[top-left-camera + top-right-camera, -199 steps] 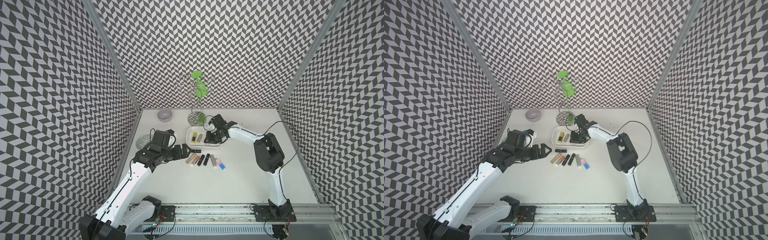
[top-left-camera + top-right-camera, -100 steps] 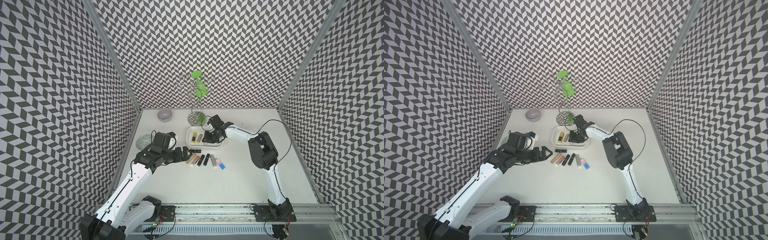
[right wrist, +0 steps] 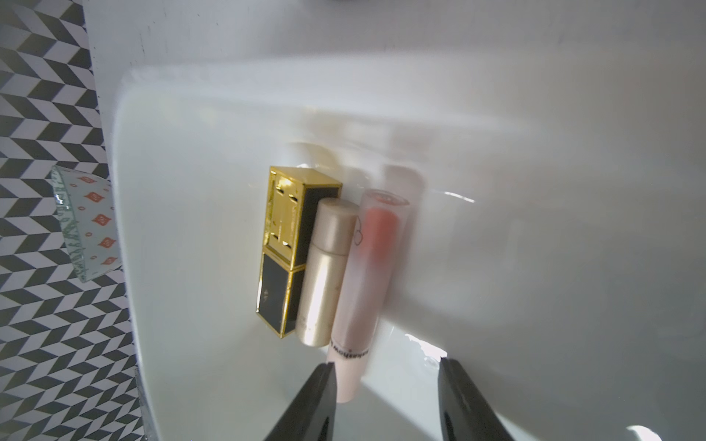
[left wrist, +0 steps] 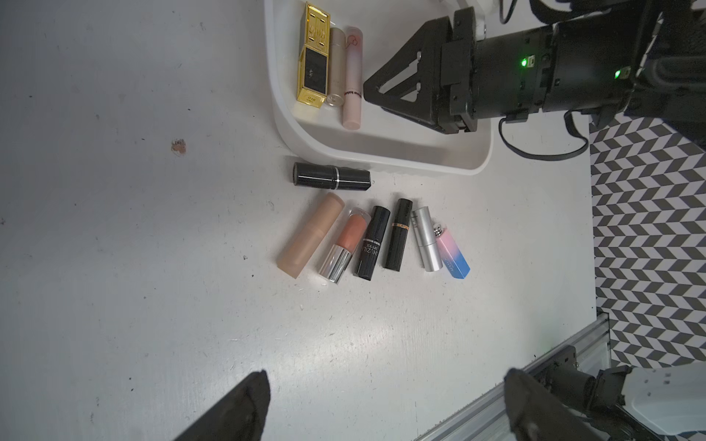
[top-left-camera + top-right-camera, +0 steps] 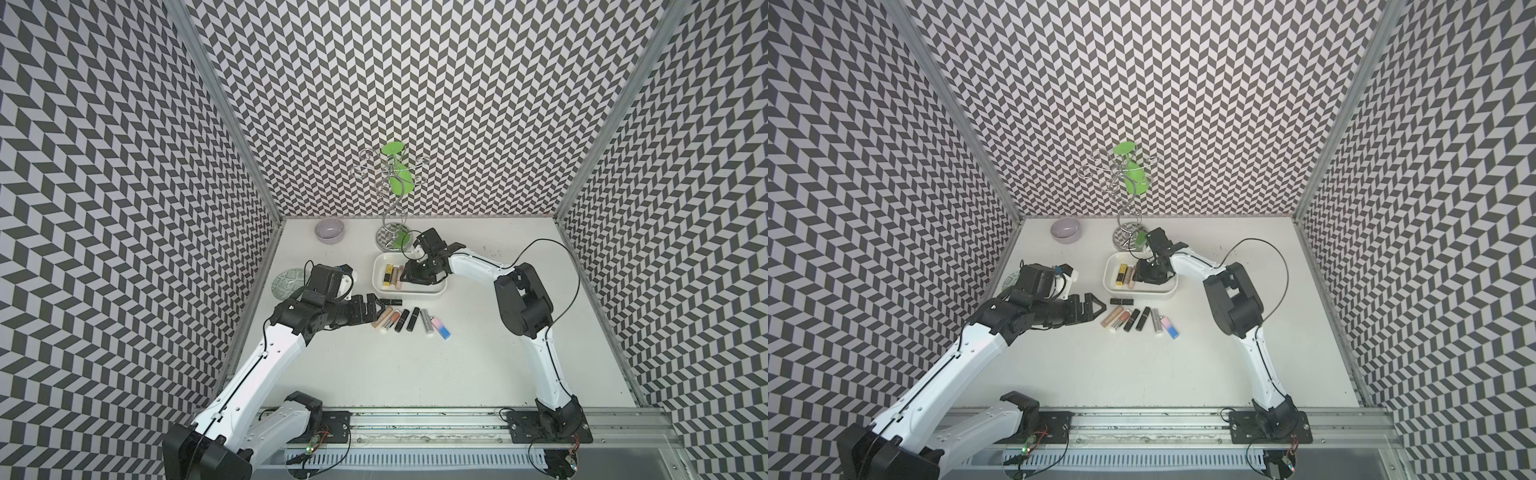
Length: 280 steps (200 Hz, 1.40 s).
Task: Put the lipstick into the storage box
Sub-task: Place the lipstick in the storage box, then pick up the lipstick at the center of the board.
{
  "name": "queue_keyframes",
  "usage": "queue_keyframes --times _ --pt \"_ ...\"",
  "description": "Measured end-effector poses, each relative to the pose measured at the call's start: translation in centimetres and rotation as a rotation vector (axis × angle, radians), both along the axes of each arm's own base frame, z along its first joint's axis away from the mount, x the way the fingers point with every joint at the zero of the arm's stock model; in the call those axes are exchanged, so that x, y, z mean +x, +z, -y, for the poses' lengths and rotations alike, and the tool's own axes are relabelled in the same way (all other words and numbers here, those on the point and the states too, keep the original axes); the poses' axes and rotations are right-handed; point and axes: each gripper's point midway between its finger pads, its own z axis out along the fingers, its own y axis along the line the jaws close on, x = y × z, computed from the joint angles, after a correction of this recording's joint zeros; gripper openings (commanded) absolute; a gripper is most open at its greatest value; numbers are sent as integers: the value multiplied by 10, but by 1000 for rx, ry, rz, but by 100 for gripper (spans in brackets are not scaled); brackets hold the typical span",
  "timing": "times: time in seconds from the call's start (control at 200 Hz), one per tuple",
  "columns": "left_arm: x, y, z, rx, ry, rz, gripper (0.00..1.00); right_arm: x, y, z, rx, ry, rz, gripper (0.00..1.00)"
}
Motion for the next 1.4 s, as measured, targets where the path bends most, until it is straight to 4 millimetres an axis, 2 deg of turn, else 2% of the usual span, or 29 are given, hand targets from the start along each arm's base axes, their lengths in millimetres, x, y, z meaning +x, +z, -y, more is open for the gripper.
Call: queue_keyframes --times 0.17,0.275,0.371,0.456,0.586,0.656,0.721,0.826,1.036,1.177,1.272,1.402 --pt "-3 2 -1 -2 2 1 99 1 2 1 -3 14 13 50" --pt "-5 4 -1 -6 -2 7 99 1 17 2 4 19 38 51" --pt "-6 5 2 -1 -19 11 99 1 54 3 32 17 95 52" --pt "-9 7 12 1 -68 23 99 -1 102 5 79 15 179 54" --pt "-15 8 23 -5 -115 32 99 -22 168 19 141 22 296 57" --pt "-15 11 26 -23 -125 40 99 -39 189 29 152 34 339 59" --pt "-14 13 28 -42 -132 59 99 -54 197 40 145 48 364 61" --pt "-16 12 33 -87 -146 76 99 -80 191 56 113 85 361 62" --pt "-24 -14 44 -178 -163 31 99 -129 155 97 -12 101 289 62" --pt "-20 -11 52 -205 -206 71 99 -156 137 123 -85 60 267 63" --pt "-18 -13 56 -213 -228 81 99 -172 121 132 -133 47 249 64" --pt "-20 -20 58 -225 -248 80 99 -190 87 140 -216 59 191 67"
